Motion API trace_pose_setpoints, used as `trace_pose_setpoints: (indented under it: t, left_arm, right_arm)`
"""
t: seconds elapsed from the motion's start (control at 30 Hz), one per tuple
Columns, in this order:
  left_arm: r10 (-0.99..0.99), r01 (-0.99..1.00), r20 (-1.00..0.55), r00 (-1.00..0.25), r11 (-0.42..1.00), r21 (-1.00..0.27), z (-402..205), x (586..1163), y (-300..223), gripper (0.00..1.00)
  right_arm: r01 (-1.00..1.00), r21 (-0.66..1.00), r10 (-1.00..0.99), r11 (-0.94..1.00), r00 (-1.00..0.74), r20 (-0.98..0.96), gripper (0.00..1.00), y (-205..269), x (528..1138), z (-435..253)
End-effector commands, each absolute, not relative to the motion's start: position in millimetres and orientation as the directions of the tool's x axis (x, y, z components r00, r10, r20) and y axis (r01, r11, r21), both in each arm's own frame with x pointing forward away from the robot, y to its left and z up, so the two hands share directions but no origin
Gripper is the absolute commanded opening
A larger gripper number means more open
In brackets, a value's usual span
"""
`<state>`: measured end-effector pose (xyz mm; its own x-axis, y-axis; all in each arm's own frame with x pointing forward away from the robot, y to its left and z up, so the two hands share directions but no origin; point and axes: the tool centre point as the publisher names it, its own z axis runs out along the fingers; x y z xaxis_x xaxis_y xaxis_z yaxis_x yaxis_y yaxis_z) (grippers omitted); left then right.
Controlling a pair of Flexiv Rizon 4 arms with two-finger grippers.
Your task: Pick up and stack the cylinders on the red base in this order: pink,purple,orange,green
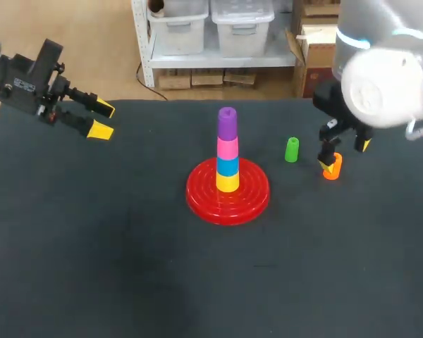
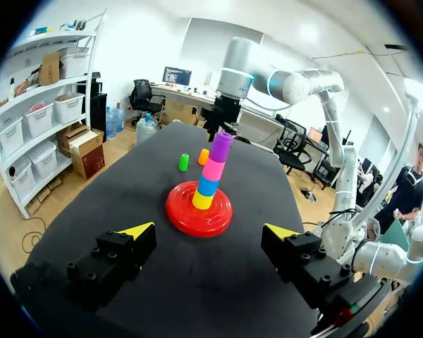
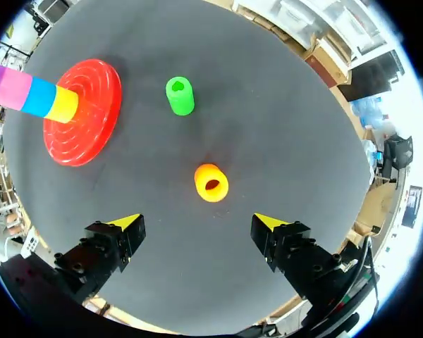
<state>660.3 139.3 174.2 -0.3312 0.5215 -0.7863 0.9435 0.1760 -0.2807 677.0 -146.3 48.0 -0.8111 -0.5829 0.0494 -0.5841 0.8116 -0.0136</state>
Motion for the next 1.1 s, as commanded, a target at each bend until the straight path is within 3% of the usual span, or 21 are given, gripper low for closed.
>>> trace_pose_setpoints:
  t: [0.03,0.97,1.1]
  left_arm:
    - [0.522,0.944,-0.787,-0.329,0.171,-0.282,173.3,662.0,140.1,1.0]
    - [0.522,0.944,-0.787,-0.329,0.171,-0.282,173.3,662.0,140.1,1.0]
    - [0.522,0.944,-0.787,-0.329,0.171,-0.282,173.3,662.0,140.1,1.0]
  right_arm:
    - [-0.574,-0.031,-0.573,0.818,-0.811,-0.115,1.0,-147.6,674.6,38.3]
    - [-0.582,0.025,-0.582,0.813,-0.813,-0.016,1.0,-142.9,708.6,32.0]
    - [-0.586,0.021,-0.586,0.81,-0.81,-0.013,0.76,-142.3,708.1,28.3]
